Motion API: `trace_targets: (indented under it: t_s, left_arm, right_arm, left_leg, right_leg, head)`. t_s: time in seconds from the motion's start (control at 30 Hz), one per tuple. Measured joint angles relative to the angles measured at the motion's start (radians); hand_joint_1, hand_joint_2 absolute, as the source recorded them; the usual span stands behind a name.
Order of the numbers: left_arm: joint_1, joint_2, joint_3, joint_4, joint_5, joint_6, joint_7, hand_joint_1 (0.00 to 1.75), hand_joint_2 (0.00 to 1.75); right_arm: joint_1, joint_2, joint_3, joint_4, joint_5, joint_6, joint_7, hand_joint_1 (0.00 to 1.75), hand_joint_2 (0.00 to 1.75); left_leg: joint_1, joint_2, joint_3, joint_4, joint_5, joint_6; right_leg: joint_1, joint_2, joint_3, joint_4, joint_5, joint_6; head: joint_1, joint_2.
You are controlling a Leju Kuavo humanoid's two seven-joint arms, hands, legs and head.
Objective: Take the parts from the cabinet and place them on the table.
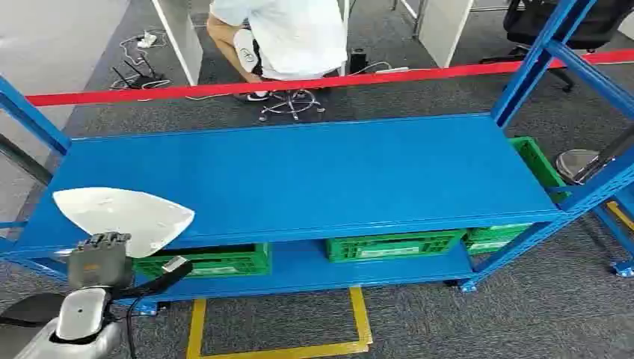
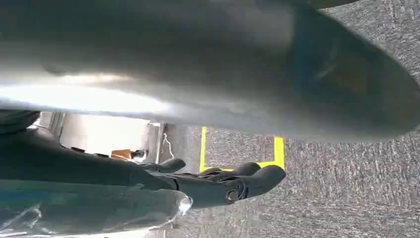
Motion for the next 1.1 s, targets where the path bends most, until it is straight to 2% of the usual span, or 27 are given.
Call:
trace_targets:
  t_s: [0.1,0.4,0.43,0.53,0.77,0.9,0.97,1.03,1.1]
  left_arm:
    - [-0.009,-0.008,0.021,0.003,0.019,0.0,-0.04,1.75,1.75]
    - [-0.022,-0.021,0.035,0.009,0.022,0.001,-0.05,1.75,1.75]
    - [-0.022,-0.023,0.037,0.009,0.029,0.005,-0.059,0.0,0.0]
    - [-0.018,-0.034,0.053,0.01,0.026,0.021,-0.078,0.0,0.0]
    - [0.004,-0.052,0.072,0.012,-0.048,0.005,-0.059,0.0,0.0]
    - [0.012,-0.038,0.053,0.002,-0.053,-0.002,0.018,0.0,0.0]
    - [0.015,-0.017,0.025,-0.009,-0.053,-0.004,0.075,0.0,0.0]
    - [0.015,0.026,-0.021,-0.025,-0.053,-0.003,0.154,0.0,0.0]
    - [0.011,0.086,-0.091,-0.045,-0.054,-0.003,0.257,0.0,0.0]
  right_arm:
    - [0.0,0.0,0.0,0.0,-0.002,0.0,0.0,0.0,0.0]
    - [0.001,0.0,0.0,0.0,-0.002,0.0,0.0,0.0,0.0]
    - [0.0,0.0,0.0,0.0,-0.002,0.0,0.0,0.0,0.0]
    - [0.001,0.0,0.0,0.0,-0.001,-0.001,0.0,0.0,0.0]
    - [0.001,0.0,-0.001,0.0,0.001,-0.001,0.0,0.0,0.0]
    - [0.001,0.0,-0.007,0.0,0.001,0.0,0.0,0.0,0.0]
    - [0.0,0.0,-0.008,0.0,0.002,0.0,0.0,0.0,0.0]
    - [0.0,0.0,-0.008,0.0,0.003,0.0,0.0,0.0,0.0]
    - [0.0,0.0,-0.01,0.0,0.004,0.0,0.0,0.0,0.0]
  left_leg:
    - [0.0,0.0,0.001,0.0,0.0,0.0]
    - [0.0,0.0,0.008,0.0,-0.002,-0.001]
    - [0.0,0.0,0.008,0.0,-0.003,-0.001]
    - [0.0,0.0,0.008,0.0,-0.003,-0.002]
    - [0.0,0.0,0.008,0.0,-0.003,-0.001]
    - [0.0,0.0,0.008,0.0,-0.004,0.0]
    - [0.0,0.0,0.008,0.0,-0.004,0.0]
    - [0.0,0.0,0.008,0.0,-0.004,0.0]
    - [0.0,0.0,0.008,0.0,-0.004,0.0]
  right_leg:
    - [0.0,0.0,0.002,0.0,0.0,0.0]
    - [0.0,0.002,0.006,0.0,-0.002,-0.001]
    - [0.0,0.002,0.007,0.0,-0.002,-0.002]
    - [0.0,0.001,0.007,0.0,-0.003,-0.001]
    - [0.0,0.0,0.007,0.0,-0.004,0.0]
    - [0.0,0.0,0.007,0.0,-0.004,0.0]
    - [0.0,0.0,0.007,0.0,-0.004,0.0]
    - [0.0,0.0,0.006,0.0,-0.004,0.0]
    - [0.0,0.0,0.006,0.0,-0.004,-0.001]
  head:
    - [0.0,0.0]
    - [0.0,0.0]
    - [0.0,0.0]
    - [0.0,0.0]
    - [0.0,0.0]
    - [0.0,0.0]
    - [0.0,0.0]
    - [0.0,0.0]
    - [0.001,0.0]
